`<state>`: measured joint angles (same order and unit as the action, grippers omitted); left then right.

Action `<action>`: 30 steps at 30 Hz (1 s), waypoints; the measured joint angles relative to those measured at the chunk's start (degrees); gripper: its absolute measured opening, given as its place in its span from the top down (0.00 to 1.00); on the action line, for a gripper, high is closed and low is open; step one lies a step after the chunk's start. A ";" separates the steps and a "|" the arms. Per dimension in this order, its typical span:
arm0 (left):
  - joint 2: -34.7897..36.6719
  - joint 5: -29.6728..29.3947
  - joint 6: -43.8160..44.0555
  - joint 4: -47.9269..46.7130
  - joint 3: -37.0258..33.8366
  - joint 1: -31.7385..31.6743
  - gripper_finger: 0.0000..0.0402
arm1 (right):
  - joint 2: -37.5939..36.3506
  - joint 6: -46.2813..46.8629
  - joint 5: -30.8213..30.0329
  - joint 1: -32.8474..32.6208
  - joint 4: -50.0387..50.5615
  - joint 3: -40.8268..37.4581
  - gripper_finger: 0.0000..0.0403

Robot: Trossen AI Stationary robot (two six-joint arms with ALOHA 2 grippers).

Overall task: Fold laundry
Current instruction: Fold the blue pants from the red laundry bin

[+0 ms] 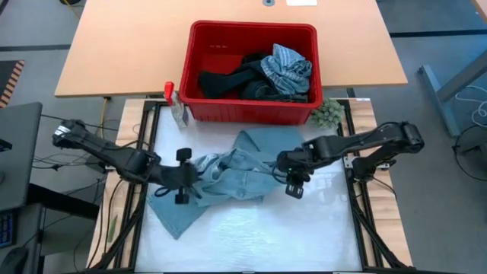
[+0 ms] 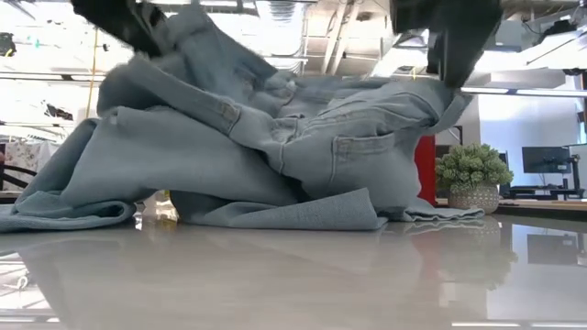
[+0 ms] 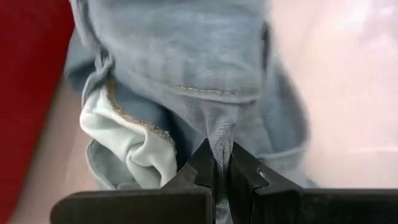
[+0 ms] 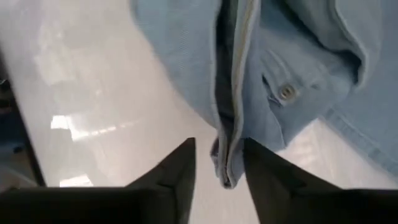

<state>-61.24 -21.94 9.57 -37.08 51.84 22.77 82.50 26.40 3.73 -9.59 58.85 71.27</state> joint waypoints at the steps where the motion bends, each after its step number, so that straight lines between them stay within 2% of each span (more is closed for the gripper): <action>1: 0.55 0.32 -0.86 0.22 0.85 0.68 1.00 | 0.00 -0.83 -0.02 -0.40 0.62 0.97 0.56; 5: 2.70 2.08 -4.29 0.30 3.40 2.28 1.00 | -0.02 -1.69 -0.55 -1.33 0.68 4.55 0.44; 9: 4.99 3.25 -4.75 0.20 4.60 2.35 1.00 | -0.04 -2.55 -1.28 -1.24 -0.21 6.16 0.37; 15: 7.04 3.67 -5.02 0.03 4.63 2.35 1.00 | 1.00 -4.78 -2.67 -2.34 -3.60 6.13 0.35; 21: 7.39 5.11 -4.93 0.01 4.63 2.35 1.00 | 3.40 -8.04 -7.62 -3.44 -2.56 6.13 0.35; 30: 7.40 5.19 -5.20 -0.20 4.63 2.33 1.00 | 8.43 -6.94 -7.09 -2.58 -2.19 6.13 0.35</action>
<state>-53.84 -16.75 4.37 -37.29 56.47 25.10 90.93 19.46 -3.37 -12.16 56.66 77.41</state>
